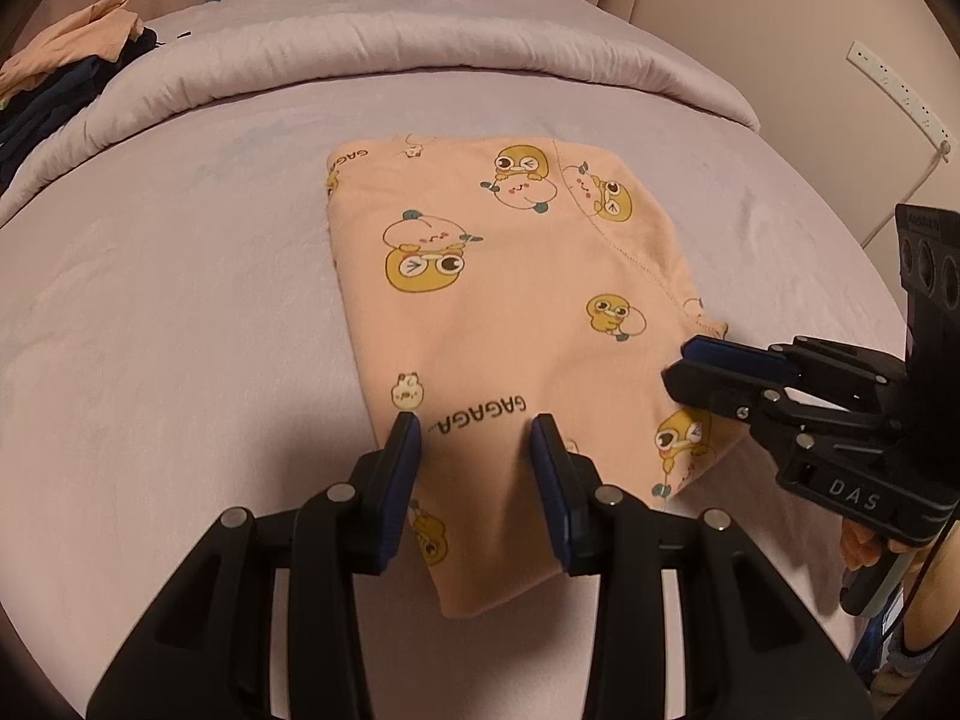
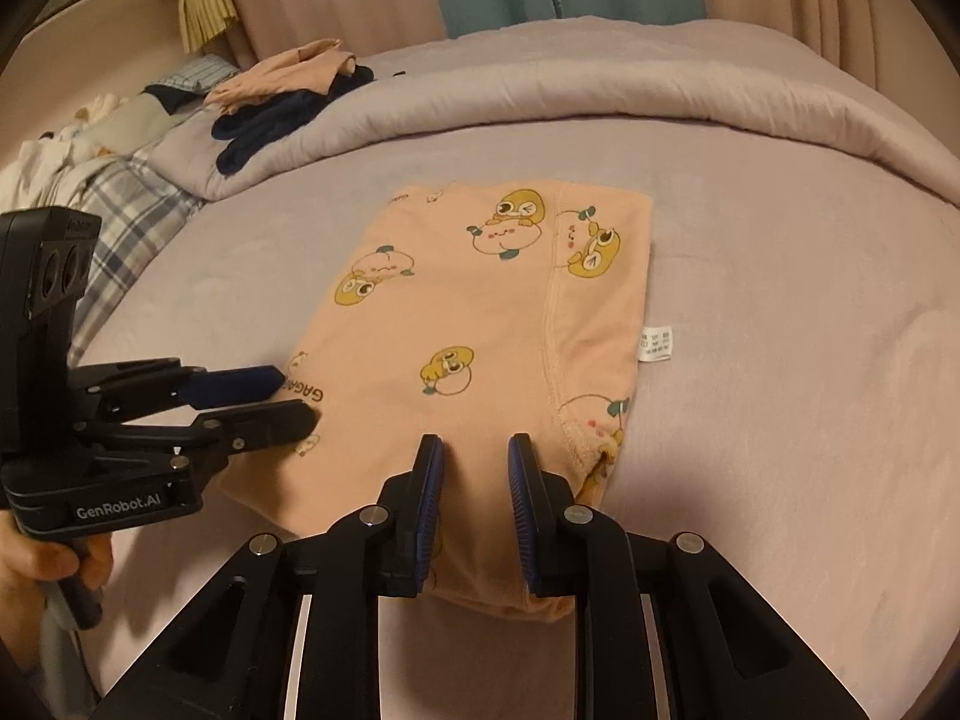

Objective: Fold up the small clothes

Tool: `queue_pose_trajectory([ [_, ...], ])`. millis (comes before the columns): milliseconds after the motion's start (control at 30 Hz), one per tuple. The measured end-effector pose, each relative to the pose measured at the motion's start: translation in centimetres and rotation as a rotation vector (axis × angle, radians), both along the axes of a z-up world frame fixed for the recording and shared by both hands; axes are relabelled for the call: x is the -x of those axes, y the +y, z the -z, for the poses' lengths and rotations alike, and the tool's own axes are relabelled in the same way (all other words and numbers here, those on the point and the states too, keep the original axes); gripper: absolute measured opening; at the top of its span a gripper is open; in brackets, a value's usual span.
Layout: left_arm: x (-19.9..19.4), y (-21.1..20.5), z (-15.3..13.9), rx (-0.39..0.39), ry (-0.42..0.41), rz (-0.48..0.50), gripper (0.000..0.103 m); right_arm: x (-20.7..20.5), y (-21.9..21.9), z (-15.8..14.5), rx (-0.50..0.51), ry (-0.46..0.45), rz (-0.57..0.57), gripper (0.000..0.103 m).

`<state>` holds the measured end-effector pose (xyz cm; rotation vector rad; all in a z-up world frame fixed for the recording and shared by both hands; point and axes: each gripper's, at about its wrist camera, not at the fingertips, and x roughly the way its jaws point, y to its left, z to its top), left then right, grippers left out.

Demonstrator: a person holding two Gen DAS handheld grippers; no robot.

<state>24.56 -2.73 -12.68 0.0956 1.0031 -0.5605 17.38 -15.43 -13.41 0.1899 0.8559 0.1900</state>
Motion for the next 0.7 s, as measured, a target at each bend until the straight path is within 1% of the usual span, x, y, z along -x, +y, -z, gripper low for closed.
queue_pose_trajectory([
  [100,0.7,0.3,0.0,-0.005,-0.002,-0.002,0.037,0.6,0.0,-0.4,-0.016,-0.01,-0.006,0.022],
  [233,1.2,0.4,0.7,-0.028,0.008,-0.004,0.04,0.7,0.4,0.8,0.013,0.026,-0.014,0.022],
  [333,1.5,0.6,1.1,-0.037,0.02,-0.004,0.041,0.9,0.5,0.9,0.017,0.02,-0.014,0.022],
  [533,1.9,1.5,1.4,-0.017,0.06,-0.021,0.041,1.3,-0.1,0.6,-0.039,0.035,-0.006,0.022],
  [700,2.3,1.8,1.1,-0.001,0.079,-0.025,0.039,2.2,-1.0,0.6,-0.116,0.04,0.014,0.024],
])
